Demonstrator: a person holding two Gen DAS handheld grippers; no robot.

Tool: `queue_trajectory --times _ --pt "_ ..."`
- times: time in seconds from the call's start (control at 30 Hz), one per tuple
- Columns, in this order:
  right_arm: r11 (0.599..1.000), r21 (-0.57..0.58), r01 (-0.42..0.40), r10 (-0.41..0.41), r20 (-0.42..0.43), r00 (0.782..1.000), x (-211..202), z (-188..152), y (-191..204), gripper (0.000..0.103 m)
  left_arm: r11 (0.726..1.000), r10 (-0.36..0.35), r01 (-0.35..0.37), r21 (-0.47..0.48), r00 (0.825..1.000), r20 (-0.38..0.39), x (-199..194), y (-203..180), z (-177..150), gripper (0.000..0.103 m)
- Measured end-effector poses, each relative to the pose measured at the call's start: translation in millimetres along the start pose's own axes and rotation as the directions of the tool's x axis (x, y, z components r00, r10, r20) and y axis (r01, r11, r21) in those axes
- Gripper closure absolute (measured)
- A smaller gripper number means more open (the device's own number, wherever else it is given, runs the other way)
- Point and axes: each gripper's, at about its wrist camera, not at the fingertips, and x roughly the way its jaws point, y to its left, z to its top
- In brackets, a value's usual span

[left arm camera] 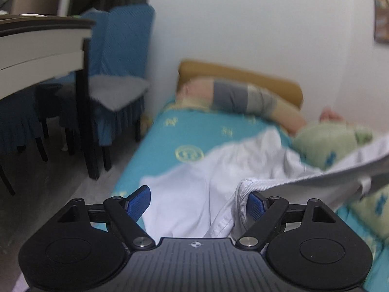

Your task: Fold clothes

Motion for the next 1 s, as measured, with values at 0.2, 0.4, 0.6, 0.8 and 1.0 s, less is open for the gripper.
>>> queue_trajectory --times 0.2,0.4,0.6,0.8,1.0 --pt "0.997 0.054 -0.057 0.062 -0.081 0.995 15 -12 -7 0.008 0.964 0.001 0.018 0.266 0.997 -0.071 23 -52 -37 0.019" --pt "0.991 0.116 -0.06 0.073 -0.115 0.991 22 -14 -27 0.008 0.938 -0.062 0.073 0.338 0.997 -0.044 34 -84 -47 0.019" --pt "0.993 0.111 -0.042 0.061 -0.174 0.983 38 -26 -45 0.008 0.955 0.206 -0.194 0.224 0.978 -0.028 46 -56 -40 0.014" --pt "0.999 -0.004 -0.054 0.05 -0.284 0.957 59 -45 -50 0.008 0.949 0.286 -0.304 0.086 0.942 0.178 -1 -38 -18 0.009" --pt "1.0 -0.005 -0.024 0.019 -0.43 0.903 39 -66 -48 0.008 0.956 0.281 -0.292 -0.004 0.916 0.286 -58 -32 4 0.009"
